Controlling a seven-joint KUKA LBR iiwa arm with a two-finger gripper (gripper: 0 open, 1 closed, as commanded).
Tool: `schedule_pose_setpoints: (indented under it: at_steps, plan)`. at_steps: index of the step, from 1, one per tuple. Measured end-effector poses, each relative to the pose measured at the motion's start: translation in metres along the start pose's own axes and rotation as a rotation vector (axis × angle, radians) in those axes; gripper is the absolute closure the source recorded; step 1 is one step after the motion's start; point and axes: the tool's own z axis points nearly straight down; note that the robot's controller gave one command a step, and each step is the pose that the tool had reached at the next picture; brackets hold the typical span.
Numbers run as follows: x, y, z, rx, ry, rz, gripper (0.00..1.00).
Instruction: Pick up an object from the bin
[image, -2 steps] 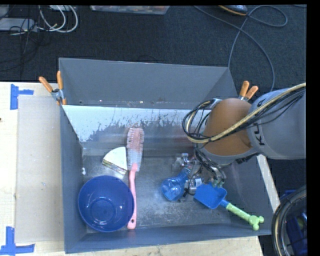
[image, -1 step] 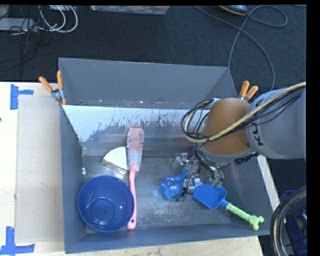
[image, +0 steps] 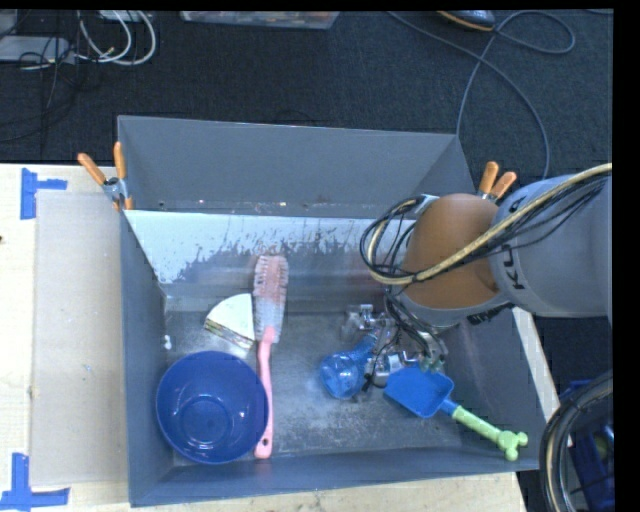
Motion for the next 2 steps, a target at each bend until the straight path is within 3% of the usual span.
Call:
schedule_pose_setpoints:
  at_steps: [1,2]
  plan:
    - [0.007,0.009,0.001,-0.001,0.001,0.020,0.00]
    - [-0.004,0.012,0.000,-0.001,0.000,-0.013,0.00]
